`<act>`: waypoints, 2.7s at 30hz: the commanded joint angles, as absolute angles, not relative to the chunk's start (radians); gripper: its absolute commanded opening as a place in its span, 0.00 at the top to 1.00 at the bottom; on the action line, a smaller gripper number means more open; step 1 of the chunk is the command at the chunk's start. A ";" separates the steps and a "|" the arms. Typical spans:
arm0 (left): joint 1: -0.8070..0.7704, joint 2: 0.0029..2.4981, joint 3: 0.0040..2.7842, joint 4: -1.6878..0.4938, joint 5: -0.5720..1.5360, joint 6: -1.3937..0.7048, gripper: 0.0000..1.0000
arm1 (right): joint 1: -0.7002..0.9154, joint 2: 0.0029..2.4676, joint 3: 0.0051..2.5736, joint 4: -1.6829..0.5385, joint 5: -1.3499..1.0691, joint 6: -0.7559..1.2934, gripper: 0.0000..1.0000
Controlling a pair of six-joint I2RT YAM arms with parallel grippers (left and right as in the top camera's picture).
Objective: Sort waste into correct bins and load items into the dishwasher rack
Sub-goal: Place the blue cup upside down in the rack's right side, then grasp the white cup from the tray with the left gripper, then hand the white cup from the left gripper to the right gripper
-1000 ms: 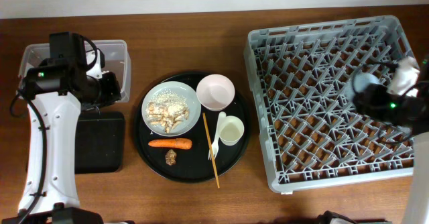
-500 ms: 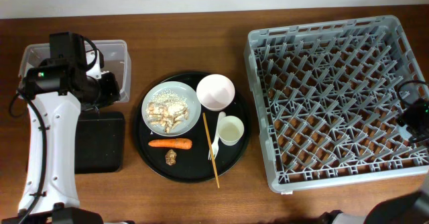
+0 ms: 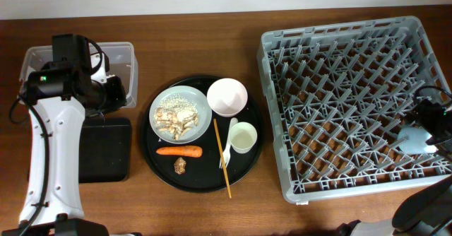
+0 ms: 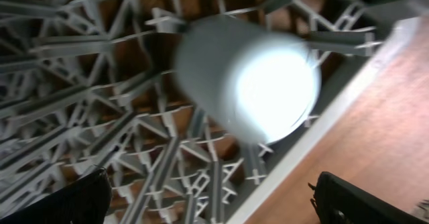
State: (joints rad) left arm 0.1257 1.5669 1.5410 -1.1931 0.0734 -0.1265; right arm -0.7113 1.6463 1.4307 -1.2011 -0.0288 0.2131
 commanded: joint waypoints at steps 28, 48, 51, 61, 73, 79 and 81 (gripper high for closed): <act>-0.475 1.819 1.549 -1.120 0.259 -0.119 0.63 | -0.168 1.397 1.449 -1.306 -0.253 -0.022 0.01; -0.453 1.955 1.729 -1.211 0.309 -0.084 1.00 | -0.170 1.398 1.449 -1.304 -0.250 -0.023 0.01; -0.322 1.937 1.816 -1.244 0.668 0.059 1.00 | -0.170 1.400 1.449 -1.296 -0.276 -0.023 0.01; -0.097 1.950 1.826 -1.164 1.335 0.152 1.00 | -0.142 1.473 1.449 -1.227 -1.138 -0.434 0.01; -0.212 1.950 1.826 -1.176 1.392 0.152 1.00 | 0.122 1.522 1.449 -0.925 -1.201 -0.429 0.01; -0.223 1.950 1.826 -1.203 1.392 0.152 1.00 | 0.134 1.522 1.449 -0.860 -1.200 -0.399 0.01; -0.223 1.950 1.826 -1.215 1.392 0.152 1.00 | 0.134 1.522 1.449 -0.850 -1.198 -0.399 0.01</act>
